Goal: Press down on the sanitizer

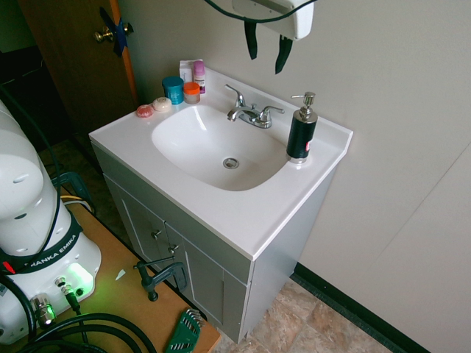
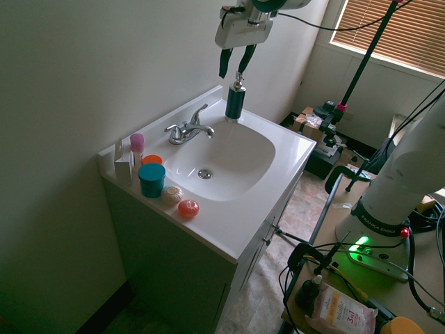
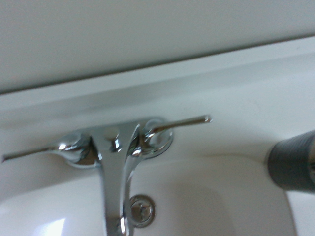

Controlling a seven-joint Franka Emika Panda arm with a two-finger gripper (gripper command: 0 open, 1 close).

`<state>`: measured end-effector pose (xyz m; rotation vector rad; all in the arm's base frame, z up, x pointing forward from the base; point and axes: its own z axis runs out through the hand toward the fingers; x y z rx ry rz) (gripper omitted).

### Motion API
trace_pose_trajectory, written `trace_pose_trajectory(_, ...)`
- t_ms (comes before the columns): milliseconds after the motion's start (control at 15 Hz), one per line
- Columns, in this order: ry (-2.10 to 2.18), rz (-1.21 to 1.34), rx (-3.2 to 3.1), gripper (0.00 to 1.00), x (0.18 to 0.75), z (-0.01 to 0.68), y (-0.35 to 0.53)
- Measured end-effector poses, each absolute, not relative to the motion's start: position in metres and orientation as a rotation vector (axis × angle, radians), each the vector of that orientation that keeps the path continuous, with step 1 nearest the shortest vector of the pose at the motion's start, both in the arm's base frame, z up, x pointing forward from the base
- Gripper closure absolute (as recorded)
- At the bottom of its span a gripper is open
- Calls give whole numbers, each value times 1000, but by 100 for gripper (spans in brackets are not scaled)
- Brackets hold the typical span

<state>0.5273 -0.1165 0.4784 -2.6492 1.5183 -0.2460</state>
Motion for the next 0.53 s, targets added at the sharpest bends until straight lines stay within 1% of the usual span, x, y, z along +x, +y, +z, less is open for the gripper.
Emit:
trace_pose_trajectory(200, 1568, -259, -2619, 100, 539, 484, -140)
trace_pose_trajectory(533, 1641, -246, -2578, 100, 554, 473, -170)
